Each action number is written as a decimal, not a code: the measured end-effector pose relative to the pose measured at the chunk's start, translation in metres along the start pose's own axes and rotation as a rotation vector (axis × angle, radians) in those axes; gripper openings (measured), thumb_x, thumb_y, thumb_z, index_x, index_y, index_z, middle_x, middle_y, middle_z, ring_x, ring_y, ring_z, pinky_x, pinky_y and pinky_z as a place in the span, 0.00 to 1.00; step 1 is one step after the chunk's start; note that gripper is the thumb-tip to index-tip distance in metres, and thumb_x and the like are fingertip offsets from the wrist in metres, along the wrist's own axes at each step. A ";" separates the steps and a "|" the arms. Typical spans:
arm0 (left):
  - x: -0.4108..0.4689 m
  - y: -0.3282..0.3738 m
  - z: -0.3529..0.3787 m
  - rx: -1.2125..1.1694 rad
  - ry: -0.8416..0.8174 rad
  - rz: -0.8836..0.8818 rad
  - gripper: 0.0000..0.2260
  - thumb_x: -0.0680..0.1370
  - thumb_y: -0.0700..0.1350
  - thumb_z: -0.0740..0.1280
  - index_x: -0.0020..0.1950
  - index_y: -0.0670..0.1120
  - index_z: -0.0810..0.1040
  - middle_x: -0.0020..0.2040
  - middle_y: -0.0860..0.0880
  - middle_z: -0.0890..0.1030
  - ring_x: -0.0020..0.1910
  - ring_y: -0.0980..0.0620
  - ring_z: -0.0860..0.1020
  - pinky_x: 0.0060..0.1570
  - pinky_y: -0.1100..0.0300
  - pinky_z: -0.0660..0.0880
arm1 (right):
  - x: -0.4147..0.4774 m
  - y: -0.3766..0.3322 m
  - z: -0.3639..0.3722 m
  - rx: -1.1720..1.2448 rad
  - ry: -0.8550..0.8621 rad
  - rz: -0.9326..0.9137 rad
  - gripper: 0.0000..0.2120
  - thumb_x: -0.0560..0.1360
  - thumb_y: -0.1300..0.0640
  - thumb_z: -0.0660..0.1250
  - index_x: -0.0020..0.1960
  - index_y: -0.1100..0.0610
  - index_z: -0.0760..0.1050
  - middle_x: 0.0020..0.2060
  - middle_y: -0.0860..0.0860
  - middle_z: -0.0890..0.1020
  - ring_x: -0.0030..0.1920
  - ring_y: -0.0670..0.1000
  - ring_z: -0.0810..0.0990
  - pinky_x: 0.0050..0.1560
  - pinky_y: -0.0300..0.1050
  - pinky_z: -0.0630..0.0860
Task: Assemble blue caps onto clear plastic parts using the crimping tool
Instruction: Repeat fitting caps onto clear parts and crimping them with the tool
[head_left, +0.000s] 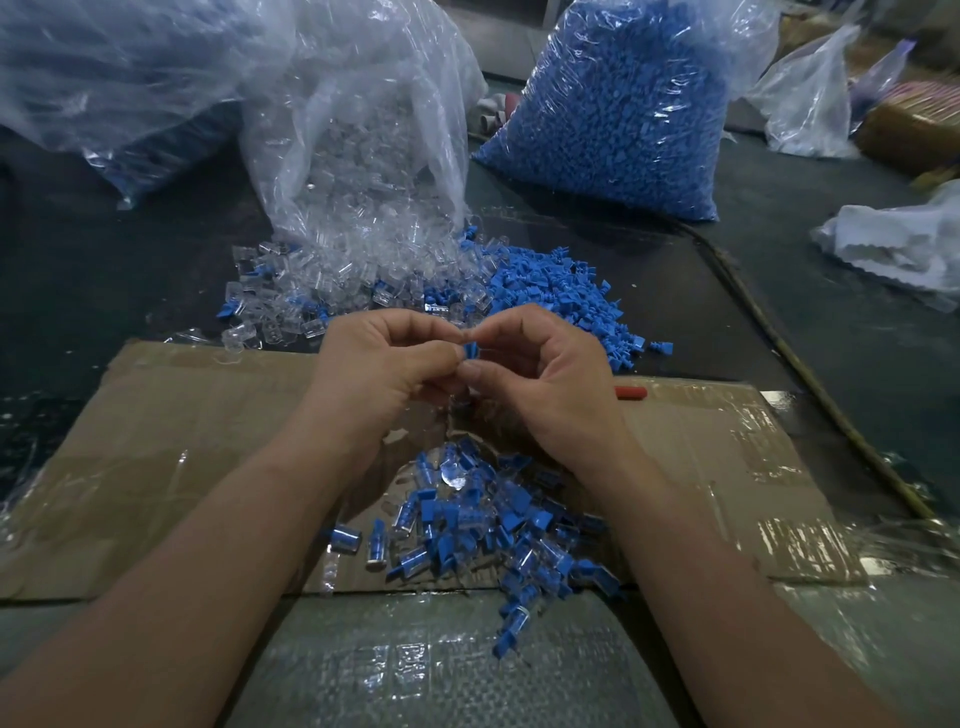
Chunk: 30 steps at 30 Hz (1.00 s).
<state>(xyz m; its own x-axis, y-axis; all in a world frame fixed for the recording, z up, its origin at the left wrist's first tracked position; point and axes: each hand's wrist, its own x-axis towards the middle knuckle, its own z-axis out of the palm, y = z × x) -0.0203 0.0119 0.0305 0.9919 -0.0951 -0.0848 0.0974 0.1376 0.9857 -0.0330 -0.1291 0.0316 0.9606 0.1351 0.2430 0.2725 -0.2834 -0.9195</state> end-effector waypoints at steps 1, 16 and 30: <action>0.000 0.000 0.000 -0.003 -0.006 0.003 0.05 0.69 0.31 0.69 0.37 0.41 0.79 0.27 0.48 0.80 0.26 0.55 0.78 0.27 0.67 0.75 | 0.000 0.000 0.001 0.006 0.003 -0.017 0.10 0.68 0.66 0.72 0.45 0.54 0.77 0.42 0.51 0.82 0.45 0.50 0.82 0.50 0.45 0.79; 0.000 0.004 -0.004 -0.129 -0.135 -0.051 0.05 0.58 0.37 0.69 0.31 0.43 0.83 0.29 0.44 0.81 0.27 0.53 0.79 0.27 0.67 0.75 | -0.001 0.005 -0.007 -0.115 0.062 -0.179 0.16 0.67 0.65 0.72 0.51 0.51 0.76 0.40 0.39 0.79 0.42 0.39 0.80 0.46 0.32 0.76; 0.002 -0.001 -0.006 -0.049 -0.182 -0.084 0.03 0.61 0.39 0.71 0.33 0.44 0.82 0.31 0.44 0.82 0.29 0.51 0.81 0.28 0.64 0.77 | -0.001 0.008 -0.008 -0.238 0.047 -0.269 0.13 0.67 0.65 0.71 0.52 0.61 0.79 0.41 0.45 0.80 0.44 0.40 0.79 0.47 0.31 0.76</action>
<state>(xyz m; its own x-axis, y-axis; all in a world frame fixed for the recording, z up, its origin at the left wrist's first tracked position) -0.0183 0.0179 0.0287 0.9494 -0.2839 -0.1345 0.1876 0.1689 0.9676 -0.0314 -0.1388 0.0268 0.8525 0.1926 0.4860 0.5161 -0.4576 -0.7240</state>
